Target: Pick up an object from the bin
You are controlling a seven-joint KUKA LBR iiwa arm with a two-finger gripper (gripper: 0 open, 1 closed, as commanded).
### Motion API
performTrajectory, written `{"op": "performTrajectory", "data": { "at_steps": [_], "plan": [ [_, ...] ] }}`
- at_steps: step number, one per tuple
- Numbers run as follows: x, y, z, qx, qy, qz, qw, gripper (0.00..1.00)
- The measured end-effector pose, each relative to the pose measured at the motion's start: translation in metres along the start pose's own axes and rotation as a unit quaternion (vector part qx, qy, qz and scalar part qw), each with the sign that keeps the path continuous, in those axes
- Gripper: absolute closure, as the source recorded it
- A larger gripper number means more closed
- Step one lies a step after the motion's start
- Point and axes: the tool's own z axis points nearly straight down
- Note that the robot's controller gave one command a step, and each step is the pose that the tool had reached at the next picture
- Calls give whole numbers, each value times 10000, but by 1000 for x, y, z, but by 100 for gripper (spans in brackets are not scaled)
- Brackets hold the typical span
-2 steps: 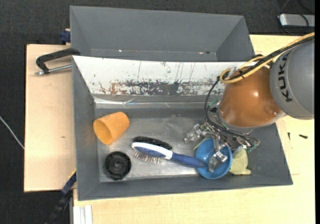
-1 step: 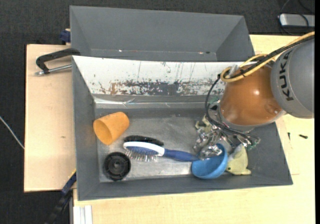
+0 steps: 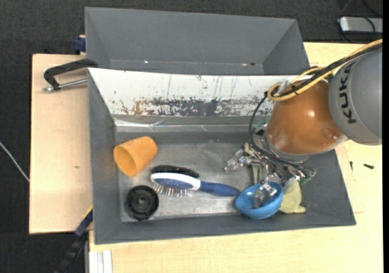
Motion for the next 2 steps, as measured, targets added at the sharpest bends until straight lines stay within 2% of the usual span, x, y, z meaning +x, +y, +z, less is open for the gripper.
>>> {"op": "performTrajectory", "data": {
  "at_steps": [1,2],
  "plan": [
    [1,0,0,-3,13,-1,10000,100],
    [0,0,0,-4,7,-1,10000,0]
  ]
}}
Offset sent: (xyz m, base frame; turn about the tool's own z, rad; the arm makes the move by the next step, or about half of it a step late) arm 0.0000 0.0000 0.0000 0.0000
